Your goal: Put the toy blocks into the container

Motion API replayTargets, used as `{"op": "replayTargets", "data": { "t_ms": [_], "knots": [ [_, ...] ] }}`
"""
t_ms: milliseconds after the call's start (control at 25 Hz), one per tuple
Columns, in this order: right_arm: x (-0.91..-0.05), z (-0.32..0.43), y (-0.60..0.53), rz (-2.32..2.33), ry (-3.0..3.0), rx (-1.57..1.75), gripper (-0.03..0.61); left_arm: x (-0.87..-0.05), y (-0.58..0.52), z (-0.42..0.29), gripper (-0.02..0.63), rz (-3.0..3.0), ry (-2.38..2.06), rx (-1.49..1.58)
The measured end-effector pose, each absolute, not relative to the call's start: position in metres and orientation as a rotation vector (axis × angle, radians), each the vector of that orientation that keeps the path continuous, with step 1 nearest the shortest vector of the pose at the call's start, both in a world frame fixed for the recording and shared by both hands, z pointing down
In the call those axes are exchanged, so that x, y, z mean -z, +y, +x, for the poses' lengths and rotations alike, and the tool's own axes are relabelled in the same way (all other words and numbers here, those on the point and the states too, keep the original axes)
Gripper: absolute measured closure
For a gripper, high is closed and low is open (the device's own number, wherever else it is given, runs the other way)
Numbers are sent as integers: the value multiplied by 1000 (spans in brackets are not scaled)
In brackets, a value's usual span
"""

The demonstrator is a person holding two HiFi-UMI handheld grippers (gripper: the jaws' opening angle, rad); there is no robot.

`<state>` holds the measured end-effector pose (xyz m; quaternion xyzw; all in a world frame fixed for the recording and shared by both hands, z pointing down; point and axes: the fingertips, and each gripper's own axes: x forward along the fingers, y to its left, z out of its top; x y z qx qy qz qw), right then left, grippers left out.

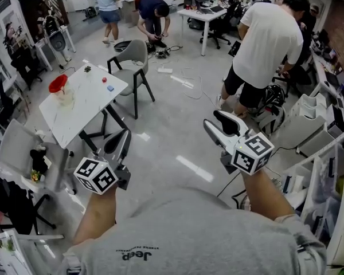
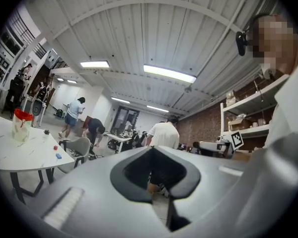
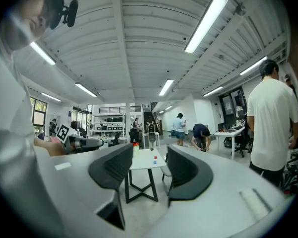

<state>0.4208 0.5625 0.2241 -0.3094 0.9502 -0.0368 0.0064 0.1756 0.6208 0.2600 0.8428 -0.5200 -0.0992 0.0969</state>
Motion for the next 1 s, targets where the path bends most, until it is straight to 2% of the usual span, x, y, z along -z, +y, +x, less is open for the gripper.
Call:
{"op": "replayTargets", "data": {
  "t_ms": [40,160,360,600,1000],
  "knots": [
    [-223,423,563,-943,2970,128,338,-258,619,180,563,2502,-1535,297],
    [-219,434,562,-938,2958,117,260,-254,614,190,565,2511,-1527,319],
    [-218,439,553,-956,2951,103,250,-249,602,191,563,2505,-1481,362],
    [-231,411,525,-973,2969,151,250,-234,589,179,565,2710,-1415,345],
    [-242,310,391,-1083,2950,135,252,-273,437,79,565,2678,-1407,233]
  ]
}}
